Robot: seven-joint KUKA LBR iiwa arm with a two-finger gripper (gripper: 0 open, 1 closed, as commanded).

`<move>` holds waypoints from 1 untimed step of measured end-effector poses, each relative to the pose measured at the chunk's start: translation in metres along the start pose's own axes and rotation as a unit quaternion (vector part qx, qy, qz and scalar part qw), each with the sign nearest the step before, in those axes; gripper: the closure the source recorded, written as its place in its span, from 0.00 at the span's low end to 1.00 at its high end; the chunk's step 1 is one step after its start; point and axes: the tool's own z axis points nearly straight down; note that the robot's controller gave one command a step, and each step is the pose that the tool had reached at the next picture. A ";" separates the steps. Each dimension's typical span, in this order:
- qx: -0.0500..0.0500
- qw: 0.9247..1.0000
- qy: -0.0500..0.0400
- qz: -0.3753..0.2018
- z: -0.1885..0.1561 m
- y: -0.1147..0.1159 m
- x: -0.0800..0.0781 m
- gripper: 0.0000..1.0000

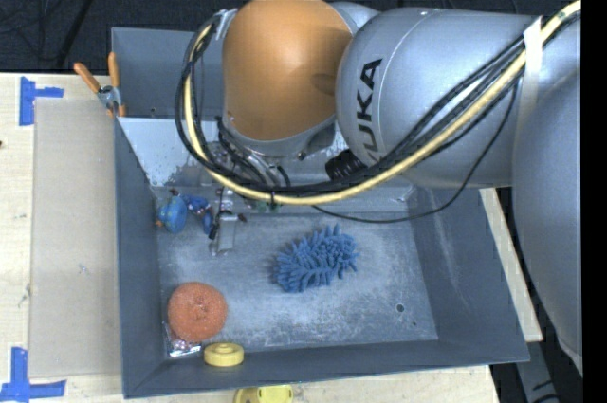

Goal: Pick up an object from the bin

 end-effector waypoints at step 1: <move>-0.001 1.000 -0.001 0.024 -0.024 -0.002 -0.015 0.00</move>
Offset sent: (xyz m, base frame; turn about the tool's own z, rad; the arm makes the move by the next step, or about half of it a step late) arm 0.0194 -0.0053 0.0568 0.0466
